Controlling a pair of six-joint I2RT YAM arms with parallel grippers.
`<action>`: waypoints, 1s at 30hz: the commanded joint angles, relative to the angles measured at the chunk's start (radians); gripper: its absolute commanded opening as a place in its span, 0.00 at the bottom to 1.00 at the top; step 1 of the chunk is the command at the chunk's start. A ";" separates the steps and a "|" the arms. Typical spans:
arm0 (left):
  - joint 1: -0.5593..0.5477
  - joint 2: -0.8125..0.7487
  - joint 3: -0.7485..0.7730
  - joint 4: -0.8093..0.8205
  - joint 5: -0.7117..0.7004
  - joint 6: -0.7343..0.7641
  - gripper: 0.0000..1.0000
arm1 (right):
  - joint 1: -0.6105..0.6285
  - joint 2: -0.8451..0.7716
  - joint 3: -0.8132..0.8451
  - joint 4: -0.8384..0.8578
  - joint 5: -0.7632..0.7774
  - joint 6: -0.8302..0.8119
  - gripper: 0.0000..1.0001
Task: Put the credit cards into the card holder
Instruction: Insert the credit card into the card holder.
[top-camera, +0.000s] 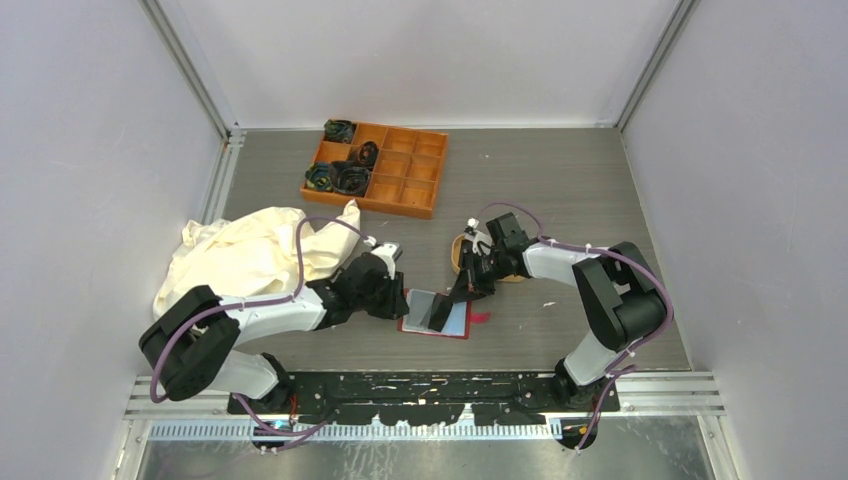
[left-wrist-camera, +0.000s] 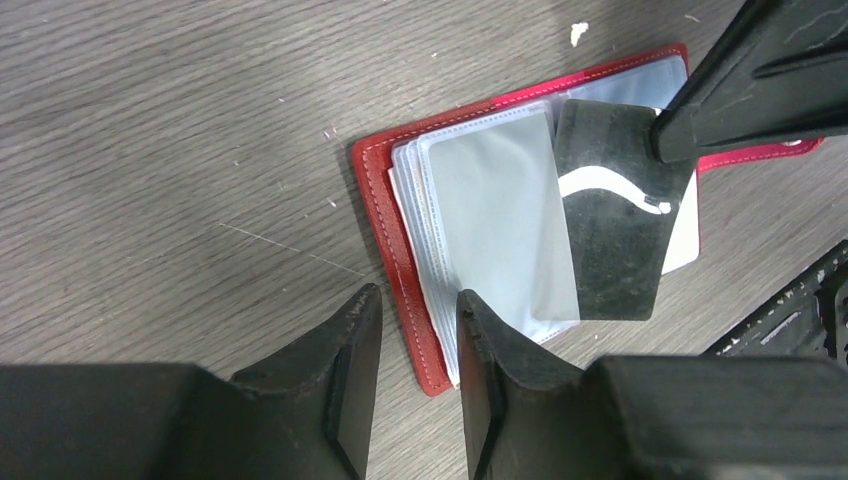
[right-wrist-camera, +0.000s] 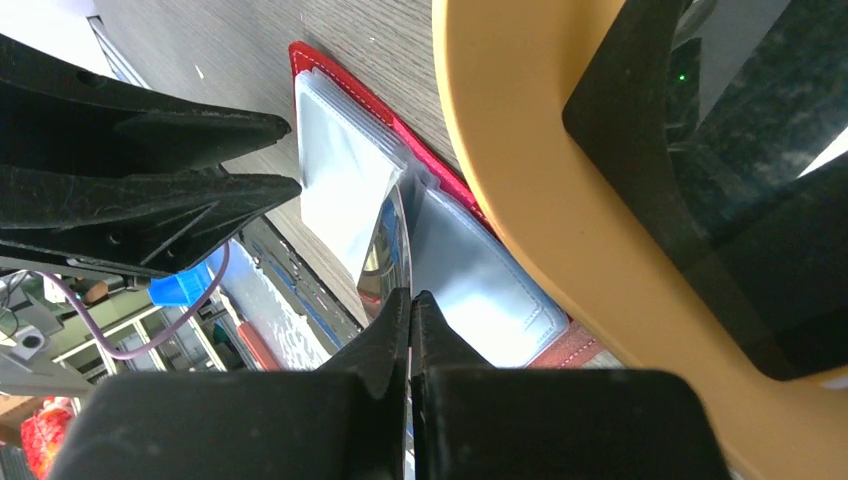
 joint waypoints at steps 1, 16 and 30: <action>0.004 -0.009 0.008 0.044 0.044 0.028 0.35 | 0.011 0.004 0.004 0.020 0.076 -0.020 0.01; 0.006 0.074 0.073 0.024 0.095 0.069 0.35 | 0.030 0.031 0.038 -0.028 0.140 -0.036 0.01; 0.007 0.125 0.097 0.045 0.132 0.070 0.34 | 0.050 0.054 0.056 -0.025 0.149 -0.034 0.03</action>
